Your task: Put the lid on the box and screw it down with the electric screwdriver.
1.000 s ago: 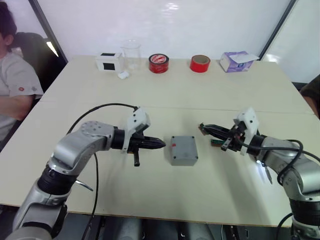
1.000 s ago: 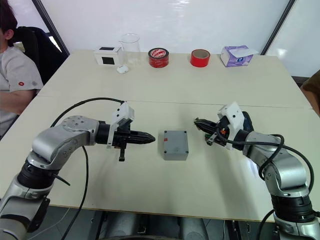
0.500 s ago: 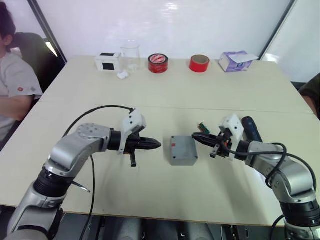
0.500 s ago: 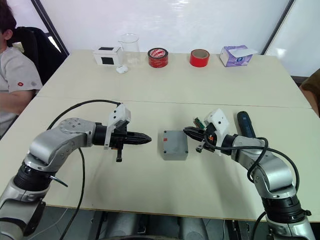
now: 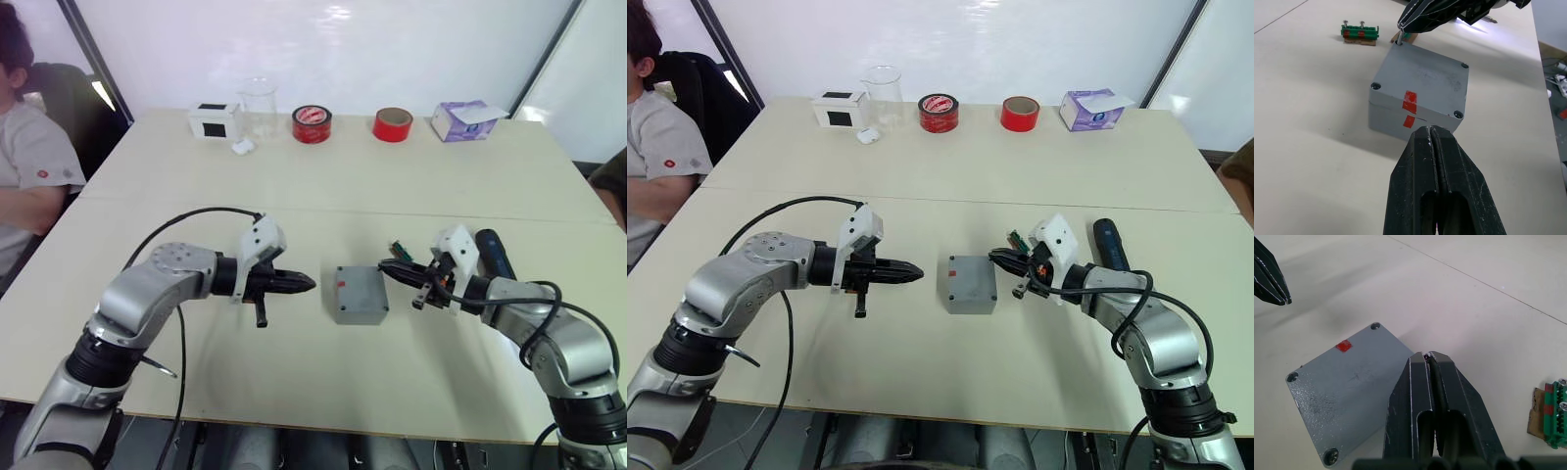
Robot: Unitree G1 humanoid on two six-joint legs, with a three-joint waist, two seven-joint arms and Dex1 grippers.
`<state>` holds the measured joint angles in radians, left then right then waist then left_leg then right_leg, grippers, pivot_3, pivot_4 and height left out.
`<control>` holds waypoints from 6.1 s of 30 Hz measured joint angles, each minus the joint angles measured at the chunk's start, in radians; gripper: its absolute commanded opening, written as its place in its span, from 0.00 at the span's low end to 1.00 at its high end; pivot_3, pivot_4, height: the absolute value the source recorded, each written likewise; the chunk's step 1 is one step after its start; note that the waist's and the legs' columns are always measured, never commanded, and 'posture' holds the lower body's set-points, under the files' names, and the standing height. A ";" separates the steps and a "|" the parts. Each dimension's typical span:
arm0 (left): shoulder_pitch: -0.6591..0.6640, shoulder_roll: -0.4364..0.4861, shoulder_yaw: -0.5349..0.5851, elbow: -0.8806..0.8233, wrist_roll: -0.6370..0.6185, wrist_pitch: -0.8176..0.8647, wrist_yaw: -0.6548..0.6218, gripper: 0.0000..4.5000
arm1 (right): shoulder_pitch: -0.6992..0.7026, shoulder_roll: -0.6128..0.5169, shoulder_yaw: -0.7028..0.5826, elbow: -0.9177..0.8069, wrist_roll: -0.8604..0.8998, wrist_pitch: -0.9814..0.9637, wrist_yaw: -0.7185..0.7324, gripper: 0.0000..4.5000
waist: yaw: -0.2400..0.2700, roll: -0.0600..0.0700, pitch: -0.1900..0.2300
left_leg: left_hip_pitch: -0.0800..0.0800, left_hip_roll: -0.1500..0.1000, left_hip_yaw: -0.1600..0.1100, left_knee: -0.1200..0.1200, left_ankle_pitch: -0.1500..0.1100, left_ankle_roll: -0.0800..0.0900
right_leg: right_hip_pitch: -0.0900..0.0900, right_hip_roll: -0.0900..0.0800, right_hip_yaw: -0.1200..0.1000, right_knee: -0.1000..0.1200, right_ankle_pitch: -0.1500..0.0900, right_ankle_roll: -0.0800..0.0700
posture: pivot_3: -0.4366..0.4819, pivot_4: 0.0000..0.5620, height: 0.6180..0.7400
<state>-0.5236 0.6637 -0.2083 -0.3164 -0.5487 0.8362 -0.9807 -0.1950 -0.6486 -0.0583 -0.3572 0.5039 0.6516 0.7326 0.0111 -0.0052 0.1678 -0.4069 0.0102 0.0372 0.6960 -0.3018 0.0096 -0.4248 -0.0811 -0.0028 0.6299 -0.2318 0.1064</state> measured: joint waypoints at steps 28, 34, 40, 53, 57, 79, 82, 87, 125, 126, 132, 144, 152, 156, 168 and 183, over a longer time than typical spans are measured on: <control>-0.002 -0.046 0.000 0.001 0.000 -0.001 0.014 0.00 | -0.008 -0.051 -0.068 0.010 0.019 0.063 0.012 0.47 | 0.001 0.000 0.000 | 0.000 0.000 0.000 0.000 0.000 0.000 | 0.000 0.000 0.000 0.000 0.000 0.000 | 0.48 0.27 1.00; -0.059 -0.084 0.000 0.002 -0.020 0.001 0.015 0.00 | -0.077 -0.186 -0.208 0.049 0.129 0.218 0.038 0.77 | 0.002 0.000 0.000 | -0.001 0.000 0.000 0.000 0.000 0.000 | 0.000 -0.001 0.000 0.000 0.000 0.000 | 0.48 0.27 1.00; -0.114 -0.077 -0.051 -0.034 -0.029 -0.025 -0.063 0.00 | -0.402 -0.432 -0.200 0.350 0.114 0.682 -0.040 0.99 | -0.009 0.003 0.000 | 0.000 0.001 0.004 0.000 0.000 0.000 | -0.002 0.000 0.003 0.000 -0.002 -0.004 | 0.48 0.27 1.00; -0.055 -0.165 -0.121 -0.113 -0.012 -0.066 -0.011 0.00 | -0.525 -0.612 0.327 0.538 0.027 0.779 0.204 0.99 | -0.005 0.002 0.001 | -0.001 0.000 0.004 -0.002 0.000 0.001 | -0.003 0.000 0.003 -0.002 -0.001 -0.003 | 0.48 0.27 1.00; -0.042 -0.179 -0.121 -0.117 -0.007 -0.066 0.023 0.00 | -0.589 -0.593 0.451 0.652 -0.078 0.681 0.271 0.99 | -0.011 0.002 0.001 | 0.000 0.000 0.004 -0.002 0.000 0.001 | -0.003 0.000 0.003 -0.001 -0.001 -0.003 | 0.48 0.27 1.00; 0.007 -0.205 -0.117 -0.139 -0.008 -0.062 0.140 0.00 | -0.799 -0.408 0.700 1.174 -0.547 0.373 0.635 0.40 | -0.022 0.002 0.000 | 0.000 0.000 0.003 -0.001 0.000 0.000 | -0.002 0.000 0.002 -0.001 0.000 -0.001 | 0.48 0.27 1.00; 0.008 -0.204 -0.113 -0.138 -0.008 -0.062 0.141 0.00 | -0.810 -0.387 0.681 1.209 -0.572 0.361 0.633 0.40 | -0.022 0.002 0.000 | 0.000 0.000 0.003 -0.001 0.000 0.000 | -0.001 0.000 0.002 -0.001 0.000 -0.001 | 0.48 0.27 1.00; 0.023 -0.198 -0.078 -0.117 -0.010 -0.064 0.141 0.00 | -0.928 -0.290 0.458 1.399 -0.535 0.217 0.399 0.40 | -0.038 0.007 0.004 | 0.001 0.000 0.009 0.000 0.001 -0.002 | -0.004 -0.001 0.007 0.000 0.000 -0.001 | 0.48 0.27 1.00; 0.032 -0.235 -0.015 0.022 -0.004 -0.063 0.177 0.00 | -0.136 0.286 -0.230 -0.183 0.247 -0.042 -0.493 0.40 | -0.023 0.011 0.009 | 0.000 0.000 0.004 -0.011 0.006 -0.010 | -0.006 -0.001 0.004 0.000 0.002 0.002 | 0.48 0.27 1.00; 0.030 -0.236 -0.016 0.031 0.001 -0.070 0.175 0.00 | -0.107 0.289 -0.204 -0.200 0.244 -0.040 -0.495 0.40 | -0.023 0.011 0.009 | 0.000 0.000 0.004 -0.011 0.006 -0.010 | -0.006 -0.001 0.004 0.000 0.002 0.002 | 0.48 0.27 1.00; 0.016 -0.216 -0.054 0.068 0.049 -0.100 0.134 0.00 | -0.002 0.316 -0.173 -0.280 0.233 -0.065 -0.512 0.40 | -0.021 0.011 0.009 | 0.000 -0.001 0.003 -0.011 0.006 -0.010 | -0.006 -0.001 0.004 -0.001 0.002 0.002 | 0.48 0.27 1.00; -0.036 -0.242 -0.126 0.157 0.135 -0.151 0.087 0.00 | 0.098 0.321 -0.100 -0.290 0.140 -0.141 -0.500 0.40 | -0.022 0.011 0.009 | 0.000 -0.001 0.003 -0.011 0.006 -0.010 | -0.006 0.000 0.004 -0.001 0.002 0.002 | 0.48 0.27 1.00; -0.039 -0.254 -0.137 0.165 0.170 -0.169 0.077 0.00 | 0.114 0.326 -0.083 -0.290 0.117 -0.169 -0.488 0.40 | -0.021 0.011 0.009 | 0.000 -0.001 0.003 -0.011 0.006 -0.010 | -0.006 0.000 0.004 -0.001 0.002 0.002 | 0.48 0.27 1.00; -0.040 -0.256 -0.141 0.162 0.182 -0.172 0.076 0.00 | 0.128 0.325 -0.078 -0.290 0.108 -0.173 -0.474 0.40 | -0.022 0.011 0.009 | 0.001 -0.001 0.003 -0.011 0.006 -0.010 | -0.005 0.000 0.004 -0.001 0.002 0.002 | 0.48 0.27 1.00; -0.040 -0.257 -0.141 0.160 0.192 -0.174 0.068 0.00 | 0.137 0.329 -0.039 -0.265 0.047 -0.218 -0.444 0.40 | -0.022 0.010 0.009 | 0.001 -0.001 0.003 -0.011 0.006 -0.010 | -0.005 0.000 0.004 -0.001 0.002 0.002 | 0.48 0.27 1.00; -0.036 -0.262 -0.146 0.168 0.220 -0.182 0.065 0.00 | 0.135 0.284 0.025 -0.258 -0.043 -0.232 -0.405 0.40 | -0.022 0.001 0.003 | 0.008 -0.001 0.002 -0.011 0.006 -0.010 | 0.001 0.001 0.003 -0.001 0.001 0.001 | 0.48 0.27 1.00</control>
<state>-0.5593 0.4016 -0.3540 -0.1479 -0.3288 0.6543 -0.9161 -0.0600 -0.3646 -0.0329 -0.6150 0.4605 0.4199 0.3273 -0.0113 -0.0039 0.1707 -0.3990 0.0095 0.0396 0.6847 -0.2960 -0.0002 -0.4233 -0.0806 0.0007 0.6293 -0.2303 0.1079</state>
